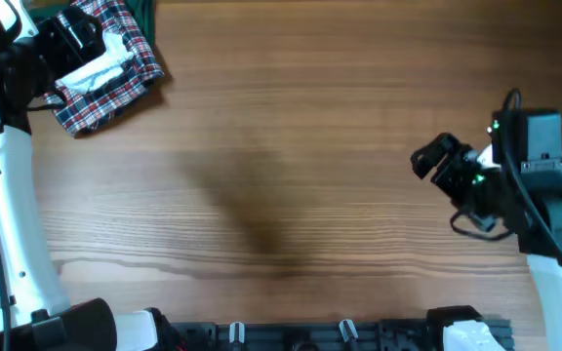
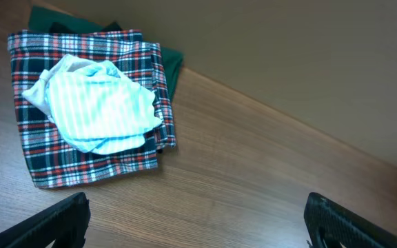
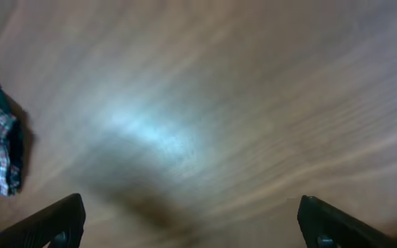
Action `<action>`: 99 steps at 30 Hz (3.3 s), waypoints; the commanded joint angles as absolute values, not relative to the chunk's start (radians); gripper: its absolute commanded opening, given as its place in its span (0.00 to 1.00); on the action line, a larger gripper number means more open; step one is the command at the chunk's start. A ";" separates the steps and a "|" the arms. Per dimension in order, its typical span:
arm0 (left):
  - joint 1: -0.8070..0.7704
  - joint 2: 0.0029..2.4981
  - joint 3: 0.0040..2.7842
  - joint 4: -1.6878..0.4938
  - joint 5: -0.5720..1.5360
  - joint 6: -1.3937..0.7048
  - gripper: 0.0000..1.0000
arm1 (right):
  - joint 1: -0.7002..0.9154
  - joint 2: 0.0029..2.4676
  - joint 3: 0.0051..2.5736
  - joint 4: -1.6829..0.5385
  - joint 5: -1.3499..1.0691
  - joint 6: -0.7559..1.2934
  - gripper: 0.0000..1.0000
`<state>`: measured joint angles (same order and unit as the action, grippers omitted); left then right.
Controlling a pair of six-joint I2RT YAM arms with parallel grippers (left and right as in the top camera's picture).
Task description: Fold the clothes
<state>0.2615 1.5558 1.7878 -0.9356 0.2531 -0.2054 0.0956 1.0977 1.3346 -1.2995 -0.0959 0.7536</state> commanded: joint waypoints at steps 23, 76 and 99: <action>0.257 1.539 1.788 -0.934 0.265 -0.221 1.00 | 0.077 0.198 0.072 0.102 -0.067 0.422 1.00; 0.257 1.539 1.788 -0.934 0.265 -0.221 1.00 | -0.093 0.007 0.005 0.005 -0.093 0.298 1.00; 0.083 1.335 1.561 -0.904 0.185 -0.080 1.00 | -0.093 0.007 0.005 0.005 -0.093 0.299 1.00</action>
